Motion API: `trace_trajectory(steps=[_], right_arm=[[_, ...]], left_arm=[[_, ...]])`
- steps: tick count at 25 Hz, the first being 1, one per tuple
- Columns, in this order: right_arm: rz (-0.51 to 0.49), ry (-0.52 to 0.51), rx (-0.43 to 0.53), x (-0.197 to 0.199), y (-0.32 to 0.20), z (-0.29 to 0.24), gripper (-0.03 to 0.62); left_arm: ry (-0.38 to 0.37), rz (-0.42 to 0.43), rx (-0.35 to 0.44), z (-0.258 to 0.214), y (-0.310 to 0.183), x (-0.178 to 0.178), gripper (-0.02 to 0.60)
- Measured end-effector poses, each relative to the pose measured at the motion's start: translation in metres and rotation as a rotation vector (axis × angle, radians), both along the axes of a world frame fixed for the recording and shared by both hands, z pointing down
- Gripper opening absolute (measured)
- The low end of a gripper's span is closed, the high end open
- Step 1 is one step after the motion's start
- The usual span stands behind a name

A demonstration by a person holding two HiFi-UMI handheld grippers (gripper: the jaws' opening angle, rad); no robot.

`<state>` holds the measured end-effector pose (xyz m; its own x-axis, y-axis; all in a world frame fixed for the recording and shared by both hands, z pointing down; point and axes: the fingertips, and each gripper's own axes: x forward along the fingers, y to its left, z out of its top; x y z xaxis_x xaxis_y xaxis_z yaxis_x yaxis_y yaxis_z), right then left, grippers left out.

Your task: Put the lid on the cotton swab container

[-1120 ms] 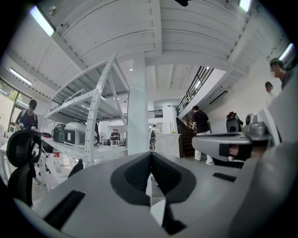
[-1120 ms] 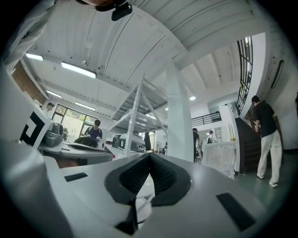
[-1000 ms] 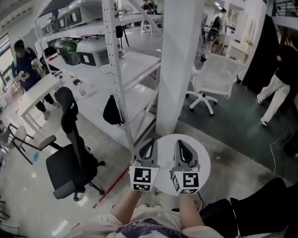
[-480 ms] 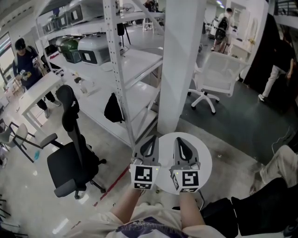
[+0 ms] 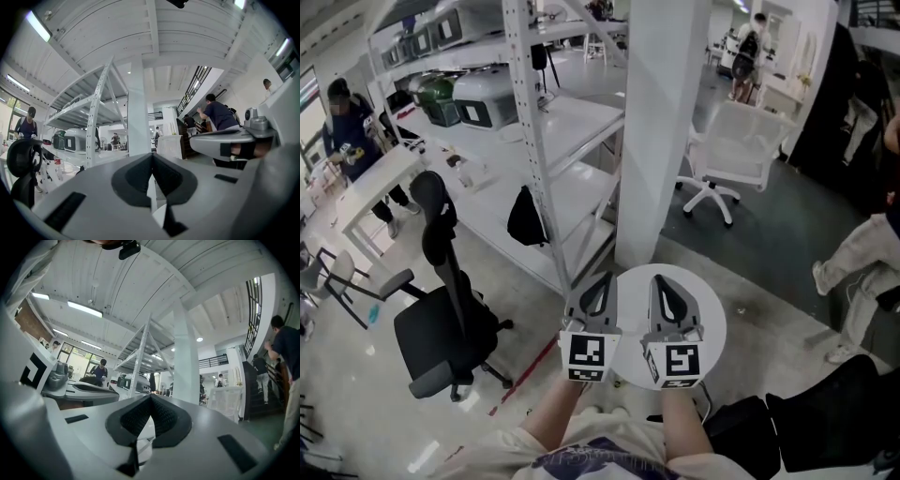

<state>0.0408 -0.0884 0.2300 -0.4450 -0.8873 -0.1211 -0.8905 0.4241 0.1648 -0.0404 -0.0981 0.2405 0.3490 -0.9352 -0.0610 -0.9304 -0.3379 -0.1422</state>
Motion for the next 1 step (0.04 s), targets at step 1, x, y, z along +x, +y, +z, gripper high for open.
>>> trace_trajectory(steps=[1], right_arm=[[0.001,0.001,0.002,0.0008,-0.0002,-0.0003,0.006]], left_arm=[[-0.001,0.0,0.0,0.0003,-0.0002,0.0005,-0.002]])
